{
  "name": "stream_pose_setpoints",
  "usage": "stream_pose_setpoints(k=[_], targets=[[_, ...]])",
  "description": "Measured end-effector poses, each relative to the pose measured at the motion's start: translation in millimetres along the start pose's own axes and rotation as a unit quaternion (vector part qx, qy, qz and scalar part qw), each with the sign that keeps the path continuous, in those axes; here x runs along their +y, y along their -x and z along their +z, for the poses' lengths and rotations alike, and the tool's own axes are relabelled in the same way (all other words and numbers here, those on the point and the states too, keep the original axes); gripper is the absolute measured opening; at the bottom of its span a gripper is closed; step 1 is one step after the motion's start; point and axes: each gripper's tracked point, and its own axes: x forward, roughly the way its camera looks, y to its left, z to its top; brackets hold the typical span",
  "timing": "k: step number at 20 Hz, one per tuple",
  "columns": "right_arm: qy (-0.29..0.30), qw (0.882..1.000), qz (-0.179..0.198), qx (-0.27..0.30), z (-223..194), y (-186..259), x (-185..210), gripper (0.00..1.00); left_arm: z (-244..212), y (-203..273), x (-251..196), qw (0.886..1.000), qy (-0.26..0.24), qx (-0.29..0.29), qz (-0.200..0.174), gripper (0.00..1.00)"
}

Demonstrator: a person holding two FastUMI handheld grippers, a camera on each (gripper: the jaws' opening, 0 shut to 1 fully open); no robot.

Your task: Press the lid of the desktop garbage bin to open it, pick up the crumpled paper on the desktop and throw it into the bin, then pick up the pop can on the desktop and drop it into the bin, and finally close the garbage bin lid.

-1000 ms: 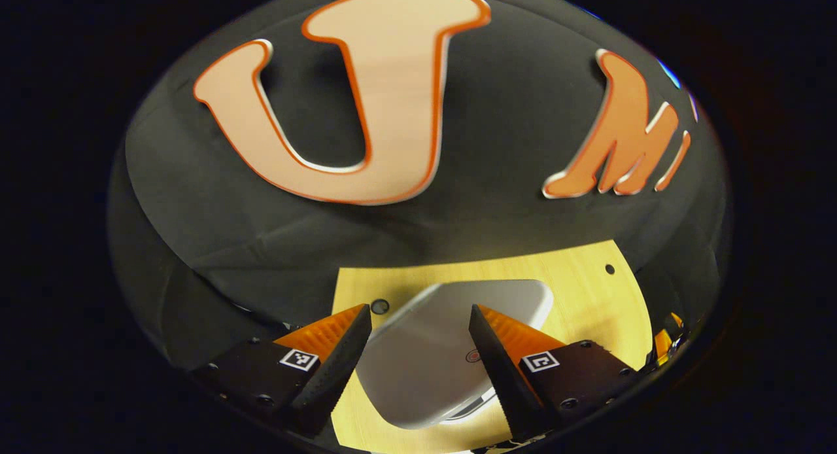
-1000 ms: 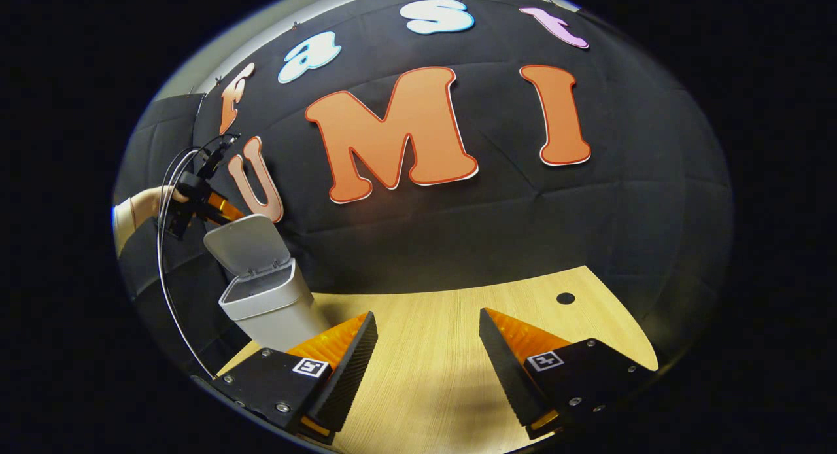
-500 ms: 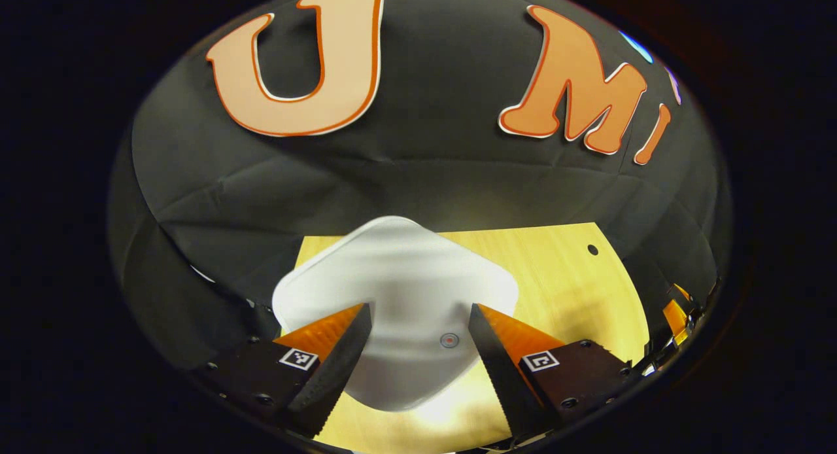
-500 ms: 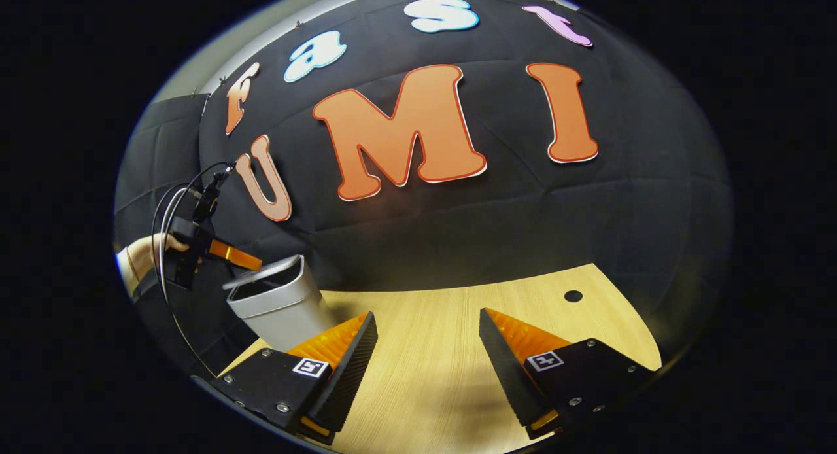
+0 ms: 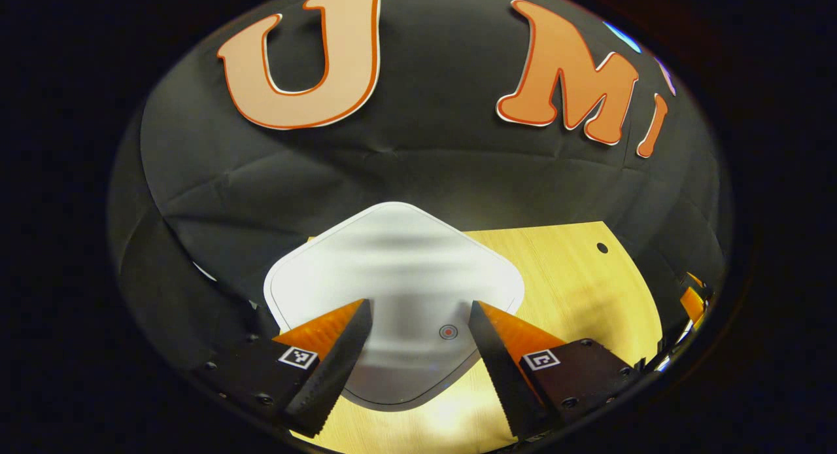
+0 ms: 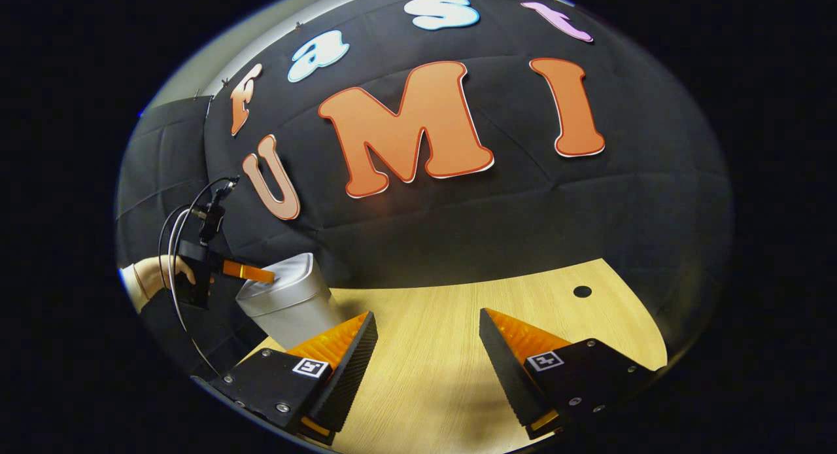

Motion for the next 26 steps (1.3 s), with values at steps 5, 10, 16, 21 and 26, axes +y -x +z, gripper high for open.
stream_pose_setpoints(k=[5, 10, 16, 21, 26], targets=[[0.012, 1.0, 0.006, 0.003, -3.3, -0.7, 5.2, 0.94, 4.9, 0.2, -0.2, 1.0, 0.004, -0.013, 0.004, 0.98], [0.011, 1.0, -0.001, -0.002, 1.8, 3.4, -0.5, 0.94, 8.2, 2.6, 3.4, 0.999, 0.015, -0.027, 0.017, 0.97], [0.016, 0.999, -0.024, -0.02, 18.4, 10.5, -15.0, 0.94, 16.8, 7.7, 6.7, 0.998, 0.017, -0.045, 0.036, 0.97], [0.025, 0.998, -0.038, -0.034, 32.0, 15.4, -20.0, 0.94, 58.1, 45.1, -9.2, 0.992, -0.02, -0.111, 0.053, 0.96], [0.039, 0.997, -0.051, -0.05, 46.2, 21.1, -18.6, 0.94, 97.1, 88.6, -54.3, 0.981, -0.032, -0.19, 0.029, 0.96]])
